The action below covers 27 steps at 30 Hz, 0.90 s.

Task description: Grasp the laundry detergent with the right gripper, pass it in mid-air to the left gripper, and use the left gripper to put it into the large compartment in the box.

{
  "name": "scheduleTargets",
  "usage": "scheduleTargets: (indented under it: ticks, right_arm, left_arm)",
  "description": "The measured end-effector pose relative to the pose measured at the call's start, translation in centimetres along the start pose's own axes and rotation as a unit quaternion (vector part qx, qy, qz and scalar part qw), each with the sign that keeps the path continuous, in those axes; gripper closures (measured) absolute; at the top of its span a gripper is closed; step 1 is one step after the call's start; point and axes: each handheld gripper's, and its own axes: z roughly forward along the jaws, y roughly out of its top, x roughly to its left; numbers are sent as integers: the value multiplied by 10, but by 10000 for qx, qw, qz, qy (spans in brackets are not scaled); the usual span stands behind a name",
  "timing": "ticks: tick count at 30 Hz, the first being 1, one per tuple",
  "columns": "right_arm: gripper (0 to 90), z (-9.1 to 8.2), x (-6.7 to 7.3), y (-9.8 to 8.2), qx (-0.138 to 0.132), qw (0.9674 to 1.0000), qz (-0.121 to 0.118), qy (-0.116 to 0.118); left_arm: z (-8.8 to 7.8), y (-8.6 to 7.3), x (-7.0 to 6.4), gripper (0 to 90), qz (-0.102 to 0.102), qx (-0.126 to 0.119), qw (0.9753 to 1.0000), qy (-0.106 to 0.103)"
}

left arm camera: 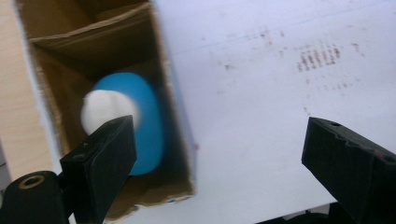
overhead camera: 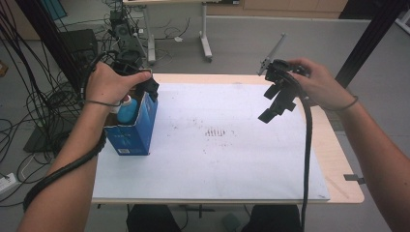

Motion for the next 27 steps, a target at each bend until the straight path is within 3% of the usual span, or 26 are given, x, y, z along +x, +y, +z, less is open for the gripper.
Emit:
scheduleTargets:
  ticks: [12, 17, 21, 27]
  right_arm:
    - [44, 1, -3, -3, -28, 9999, 106, 52]
    - [43, 2, -3, -5, -25, 9999, 114, 73]
    - [42, 2, -4, -6, -49, 9999, 120, 67]
    - [41, 4, -2, -7, -67, 9999, 133, 87]
  left_arm:
    - [8, -12, -49, 100, 693, 98, 9974, -169]
    - [9, -15, -60, 99, 809, 74, 9966, -152]
    - [13, -19, -74, 99, 972, 62, 9948, -288]
    - [28, -26, -91, 99, 1156, 155, 9924, -403]
